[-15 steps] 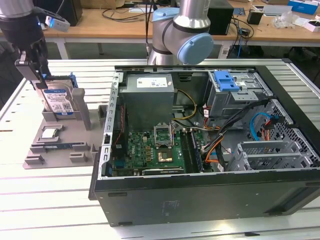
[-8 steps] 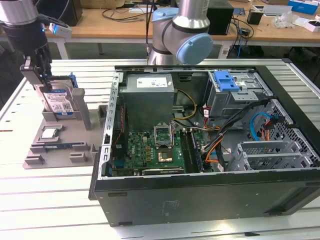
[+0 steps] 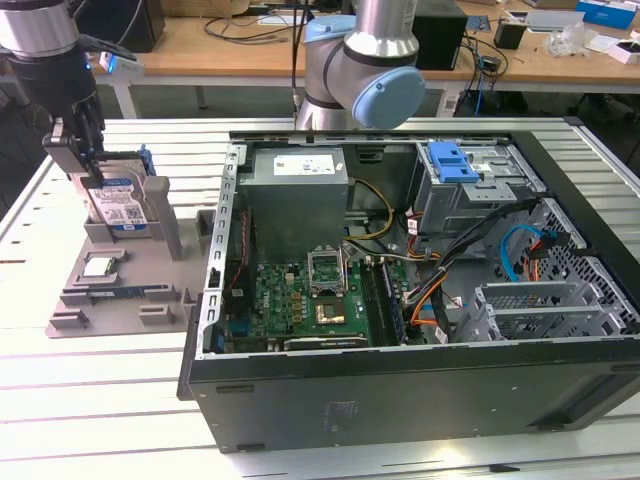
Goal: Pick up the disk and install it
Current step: 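Pick up the disk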
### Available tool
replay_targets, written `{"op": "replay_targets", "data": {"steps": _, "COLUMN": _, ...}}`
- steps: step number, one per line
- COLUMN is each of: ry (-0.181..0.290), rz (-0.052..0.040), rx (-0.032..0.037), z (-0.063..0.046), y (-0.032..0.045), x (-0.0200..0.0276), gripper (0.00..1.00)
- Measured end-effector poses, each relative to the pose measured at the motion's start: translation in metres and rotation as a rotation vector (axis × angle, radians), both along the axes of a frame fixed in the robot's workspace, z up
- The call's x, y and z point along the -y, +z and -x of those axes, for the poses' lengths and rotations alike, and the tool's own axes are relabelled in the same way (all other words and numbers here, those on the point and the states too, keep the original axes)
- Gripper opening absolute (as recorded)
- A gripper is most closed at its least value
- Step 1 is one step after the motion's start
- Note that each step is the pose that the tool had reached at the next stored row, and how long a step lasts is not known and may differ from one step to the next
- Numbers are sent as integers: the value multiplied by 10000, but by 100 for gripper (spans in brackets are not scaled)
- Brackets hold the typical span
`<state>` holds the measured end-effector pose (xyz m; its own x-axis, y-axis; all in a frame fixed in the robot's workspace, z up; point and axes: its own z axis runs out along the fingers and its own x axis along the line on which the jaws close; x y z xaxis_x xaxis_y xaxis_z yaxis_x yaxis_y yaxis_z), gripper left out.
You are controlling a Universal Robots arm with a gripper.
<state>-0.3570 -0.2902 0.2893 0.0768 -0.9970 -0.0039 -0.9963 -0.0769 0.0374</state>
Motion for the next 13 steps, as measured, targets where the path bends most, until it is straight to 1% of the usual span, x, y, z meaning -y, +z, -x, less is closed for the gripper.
{"op": "replay_targets", "data": {"steps": 7, "ry": 0, "rz": 0, "rx": 1, "z": 0, "y": -4, "x": 0, "gripper": 54}}
{"op": "replay_targets", "data": {"steps": 9, "ry": 0, "rz": -4, "rx": 3, "z": 0, "y": -6, "x": 0, "gripper": 40}}
{"op": "replay_targets", "data": {"steps": 10, "ry": 0, "rz": -1, "rx": 2, "z": 0, "y": -6, "x": 0, "gripper": 37}}
{"op": "replay_targets", "data": {"steps": 13, "ry": 0, "rz": 0, "rx": 1, "z": 0, "y": -8, "x": 0, "gripper": 37}}
